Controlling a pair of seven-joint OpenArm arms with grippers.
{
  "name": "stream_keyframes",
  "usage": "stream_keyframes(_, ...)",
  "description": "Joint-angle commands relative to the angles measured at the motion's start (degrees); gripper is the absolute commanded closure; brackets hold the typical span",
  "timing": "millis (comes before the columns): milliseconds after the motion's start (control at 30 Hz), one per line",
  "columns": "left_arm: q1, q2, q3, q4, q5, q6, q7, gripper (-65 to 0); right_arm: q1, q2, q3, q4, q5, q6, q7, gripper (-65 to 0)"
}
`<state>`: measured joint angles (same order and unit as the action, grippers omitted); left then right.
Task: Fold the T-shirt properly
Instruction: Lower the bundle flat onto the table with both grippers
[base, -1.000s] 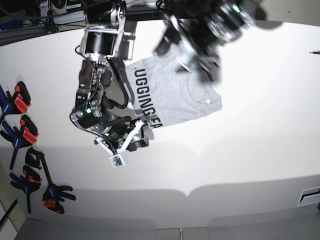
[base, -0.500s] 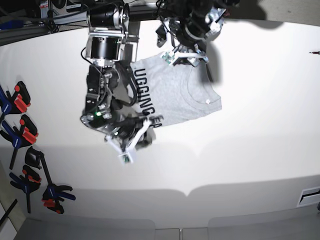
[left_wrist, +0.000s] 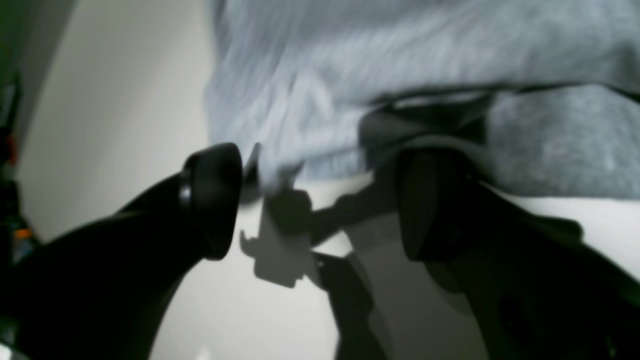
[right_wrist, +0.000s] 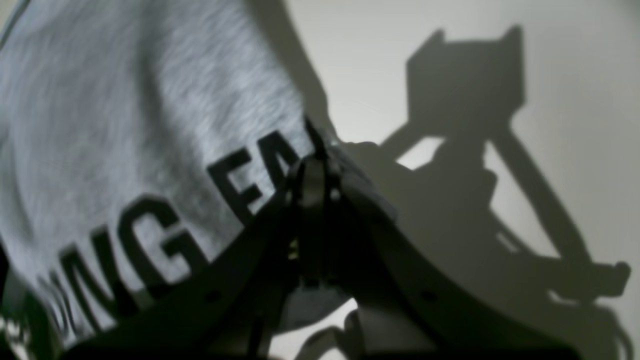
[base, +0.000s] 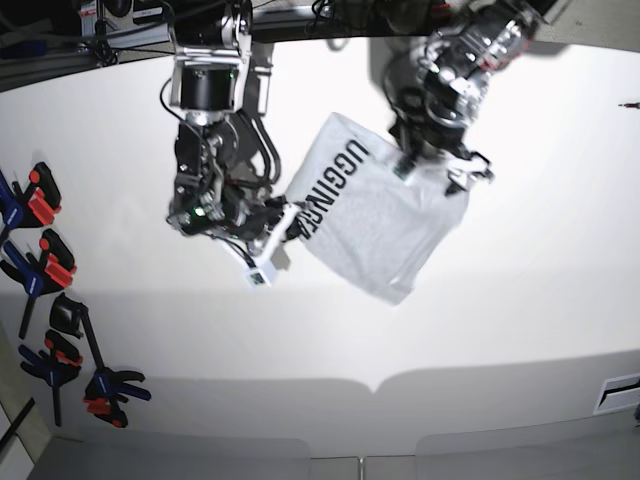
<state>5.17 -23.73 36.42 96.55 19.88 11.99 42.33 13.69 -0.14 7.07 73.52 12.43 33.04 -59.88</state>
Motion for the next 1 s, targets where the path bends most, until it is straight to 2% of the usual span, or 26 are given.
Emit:
stream_keyframes(0,-1.22,-0.39,-0.07,0.09,0.63,0.7,0.07,-44.2,0.17,0.0,-0.07,1.9,1.53,0.9,-0.28,0.0)
stream_keyframes(100,-3.26,-0.42,-0.04,-1.11,0.63,0.7,0.02,-44.2,-3.32,-0.33,-0.13,4.7,4.09,2.62,-1.11,0.0)
stream_keyframes(400,-7.78,-0.44,-0.07,-1.81,0.66,0.72,0.31,-44.2,-14.67,-0.5,-0.5,14.32,4.76,2.56,-1.27,0.0)
stream_keyframes(633,-8.5,-0.46,-0.07,-2.45,0.74,0.7,2.69,-44.2,-18.64,-0.48,-0.24,23.15,4.66,1.68,-1.44,0.0)
stream_keyframes(767,-8.52,-0.46,-0.07,-2.45,4.92,0.72,4.83,-44.2,-18.62,-0.48,0.55,27.21,4.44,1.16,-1.84,0.0)
stream_keyframes(833,-8.55,-0.46,-0.07,-2.45,8.44,0.92,8.22,-44.2,-18.62,-0.48,1.05,29.38,4.24,1.18,-2.8,0.0)
stream_keyframes(867,-8.52,-0.46,-0.07,-2.45,10.03,2.43,10.36,-44.2,-18.62,-0.48,1.44,30.47,4.26,1.2,-3.15,0.0)
stream_keyframes(967,-8.5,-1.22,-0.07,-2.01,11.98,10.88,14.25,-44.2,-18.64,-0.46,3.3,33.66,4.33,1.2,-3.48,0.0)
